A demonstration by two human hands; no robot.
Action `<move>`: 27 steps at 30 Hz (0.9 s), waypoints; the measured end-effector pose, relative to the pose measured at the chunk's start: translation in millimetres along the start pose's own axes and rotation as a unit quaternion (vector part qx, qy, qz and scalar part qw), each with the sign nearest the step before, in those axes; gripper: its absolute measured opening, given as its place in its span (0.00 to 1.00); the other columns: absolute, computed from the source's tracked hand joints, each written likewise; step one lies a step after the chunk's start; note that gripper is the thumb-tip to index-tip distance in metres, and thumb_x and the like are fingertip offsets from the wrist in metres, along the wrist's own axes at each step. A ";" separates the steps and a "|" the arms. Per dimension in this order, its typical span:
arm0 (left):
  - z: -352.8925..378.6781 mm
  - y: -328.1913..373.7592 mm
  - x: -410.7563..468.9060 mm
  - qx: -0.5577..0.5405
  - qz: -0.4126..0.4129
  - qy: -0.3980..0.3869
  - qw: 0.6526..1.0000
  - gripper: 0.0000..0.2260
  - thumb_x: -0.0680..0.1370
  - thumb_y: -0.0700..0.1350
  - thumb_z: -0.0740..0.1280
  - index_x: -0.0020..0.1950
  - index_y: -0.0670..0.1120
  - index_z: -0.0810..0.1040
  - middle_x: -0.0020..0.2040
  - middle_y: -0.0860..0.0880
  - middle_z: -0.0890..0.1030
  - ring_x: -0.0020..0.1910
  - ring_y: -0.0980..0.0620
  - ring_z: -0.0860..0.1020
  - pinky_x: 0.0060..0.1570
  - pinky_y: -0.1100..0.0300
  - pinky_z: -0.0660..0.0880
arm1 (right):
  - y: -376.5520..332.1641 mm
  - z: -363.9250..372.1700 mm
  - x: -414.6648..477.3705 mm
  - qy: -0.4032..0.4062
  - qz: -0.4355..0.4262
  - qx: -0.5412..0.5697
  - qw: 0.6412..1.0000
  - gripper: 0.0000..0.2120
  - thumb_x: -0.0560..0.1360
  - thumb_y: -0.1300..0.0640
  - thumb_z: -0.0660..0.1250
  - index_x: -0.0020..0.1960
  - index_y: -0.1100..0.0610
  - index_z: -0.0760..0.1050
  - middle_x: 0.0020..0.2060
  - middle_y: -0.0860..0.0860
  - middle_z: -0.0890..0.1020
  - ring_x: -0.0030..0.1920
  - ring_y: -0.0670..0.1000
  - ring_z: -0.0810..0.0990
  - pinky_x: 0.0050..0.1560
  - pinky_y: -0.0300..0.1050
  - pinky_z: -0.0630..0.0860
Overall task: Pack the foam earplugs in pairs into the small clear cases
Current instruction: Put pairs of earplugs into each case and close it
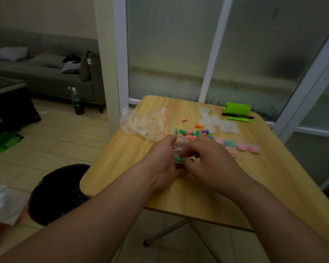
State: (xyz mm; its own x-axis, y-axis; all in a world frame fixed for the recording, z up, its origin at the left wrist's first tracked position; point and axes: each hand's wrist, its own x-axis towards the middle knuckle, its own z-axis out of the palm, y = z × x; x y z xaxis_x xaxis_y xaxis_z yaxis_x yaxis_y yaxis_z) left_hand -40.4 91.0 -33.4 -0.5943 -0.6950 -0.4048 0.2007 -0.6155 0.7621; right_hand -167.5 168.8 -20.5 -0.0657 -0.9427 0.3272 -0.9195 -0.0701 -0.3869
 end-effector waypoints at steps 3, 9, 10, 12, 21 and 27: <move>-0.9 -0.1 3.1 0.000 -0.001 -0.012 1.000 0.24 0.85 0.57 0.56 0.70 0.44 0.80 0.56 0.41 0.85 0.55 0.44 0.81 0.52 0.49 0.78 | -0.1 1.5 1.1 0.001 -0.002 -0.014 1.000 0.07 0.76 0.53 0.73 0.47 0.42 0.77 0.47 0.42 0.74 0.49 0.43 0.73 0.45 0.43 0.70; -1.8 4.4 -0.7 -0.004 0.005 -0.013 1.000 0.22 0.85 0.55 0.56 0.69 0.44 0.80 0.53 0.42 0.85 0.43 0.48 0.82 0.44 0.54 0.79 | 12.6 -2.2 6.7 0.063 0.015 0.034 0.997 0.06 0.79 0.53 0.72 0.56 0.45 0.83 0.47 0.41 0.78 0.47 0.40 0.76 0.46 0.39 0.72; -2.4 5.9 -0.2 -0.003 0.007 -0.002 1.000 0.23 0.85 0.55 0.56 0.69 0.42 0.79 0.48 0.43 0.83 0.38 0.48 0.80 0.40 0.55 0.78 | 18.4 -6.2 9.9 0.093 0.033 0.041 0.994 0.06 0.80 0.55 0.71 0.55 0.46 0.83 0.47 0.41 0.79 0.47 0.41 0.77 0.47 0.40 0.73; -5.0 8.1 2.7 0.002 0.013 0.024 1.000 0.25 0.85 0.56 0.56 0.68 0.39 0.80 0.44 0.44 0.81 0.35 0.49 0.78 0.35 0.57 0.78 | 32.8 -12.1 17.1 0.142 0.077 0.044 0.986 0.07 0.81 0.58 0.69 0.55 0.49 0.83 0.48 0.44 0.82 0.49 0.44 0.79 0.50 0.44 0.75; -7.4 10.2 0.4 -0.010 0.009 0.050 0.999 0.24 0.86 0.57 0.56 0.62 0.39 0.81 0.46 0.42 0.83 0.35 0.49 0.78 0.33 0.58 0.79 | 58.2 15.8 39.1 0.055 0.130 -0.100 0.985 0.13 0.80 0.54 0.69 0.64 0.46 0.80 0.54 0.49 0.78 0.56 0.52 0.79 0.53 0.52 0.79; -8.1 10.8 0.8 -0.011 0.010 0.053 0.998 0.25 0.86 0.57 0.56 0.64 0.39 0.81 0.45 0.42 0.83 0.35 0.49 0.78 0.34 0.57 0.78 | 57.4 24.5 52.5 0.039 0.146 -0.155 0.976 0.09 0.78 0.47 0.70 0.57 0.47 0.82 0.51 0.51 0.78 0.53 0.54 0.79 0.48 0.52 0.79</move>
State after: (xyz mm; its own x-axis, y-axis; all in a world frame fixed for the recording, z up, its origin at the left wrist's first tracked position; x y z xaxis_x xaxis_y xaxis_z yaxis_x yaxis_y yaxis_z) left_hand -32.4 80.9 -29.6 -0.5044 -0.7415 -0.4423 0.2288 -0.6088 0.7596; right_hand -214.2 107.3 -46.6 -0.3613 -0.8789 0.3116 -0.9292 0.3116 -0.1986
